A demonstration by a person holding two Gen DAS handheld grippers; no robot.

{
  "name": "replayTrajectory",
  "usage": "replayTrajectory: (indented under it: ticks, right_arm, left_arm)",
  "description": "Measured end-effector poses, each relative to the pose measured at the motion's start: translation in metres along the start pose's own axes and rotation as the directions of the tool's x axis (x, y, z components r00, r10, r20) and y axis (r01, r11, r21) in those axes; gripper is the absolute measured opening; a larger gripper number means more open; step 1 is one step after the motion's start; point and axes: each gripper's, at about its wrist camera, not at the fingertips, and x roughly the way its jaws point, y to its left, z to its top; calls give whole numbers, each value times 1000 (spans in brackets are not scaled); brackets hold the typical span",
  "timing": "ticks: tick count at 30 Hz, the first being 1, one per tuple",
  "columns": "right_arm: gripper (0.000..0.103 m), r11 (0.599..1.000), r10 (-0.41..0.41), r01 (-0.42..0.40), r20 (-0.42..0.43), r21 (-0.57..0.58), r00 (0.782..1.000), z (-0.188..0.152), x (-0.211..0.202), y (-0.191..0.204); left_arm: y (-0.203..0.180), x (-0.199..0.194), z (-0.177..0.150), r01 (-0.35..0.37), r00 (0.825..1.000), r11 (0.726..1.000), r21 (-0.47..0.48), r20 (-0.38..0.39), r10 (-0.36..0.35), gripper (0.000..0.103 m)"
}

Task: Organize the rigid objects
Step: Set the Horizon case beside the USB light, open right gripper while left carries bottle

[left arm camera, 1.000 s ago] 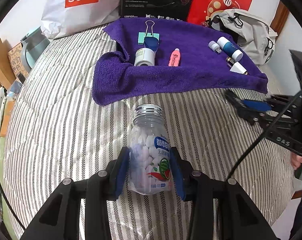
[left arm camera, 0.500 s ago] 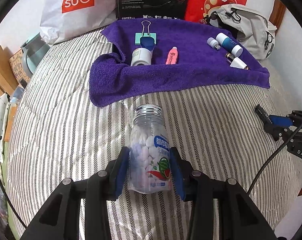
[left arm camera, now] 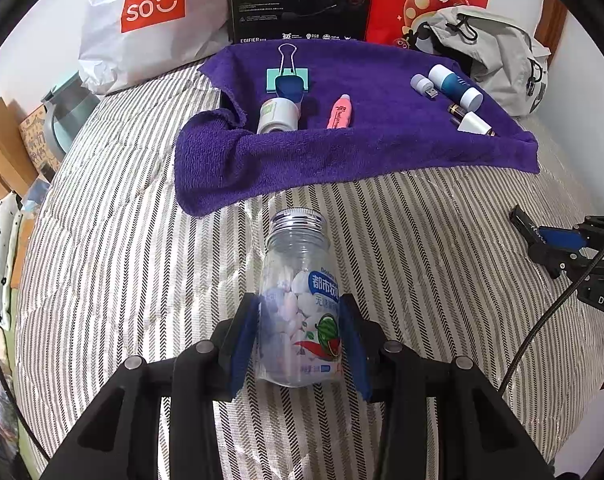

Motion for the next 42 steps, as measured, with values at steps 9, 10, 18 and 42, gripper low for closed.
replayTrajectory:
  ticks: [9, 10, 18, 42]
  right_arm:
    - [22, 995, 73, -76, 54, 60, 996, -1, -26, -13]
    - [22, 995, 81, -84, 58, 58, 995, 1, -30, -13]
    - [22, 996, 80, -84, 107, 31, 991, 23, -55, -19]
    - [22, 995, 83, -87, 87, 45, 993, 152, 20, -42]
  left_arm:
    - [9, -18, 4, 52, 999, 997, -51, -2, -52, 39]
    - [10, -21, 6, 58, 998, 997, -53, 3, -58, 39]
    - [6, -41, 35, 80, 996, 996, -43, 51, -78, 39]
    - [22, -20, 119, 87, 993, 996, -30, 79, -84, 39]
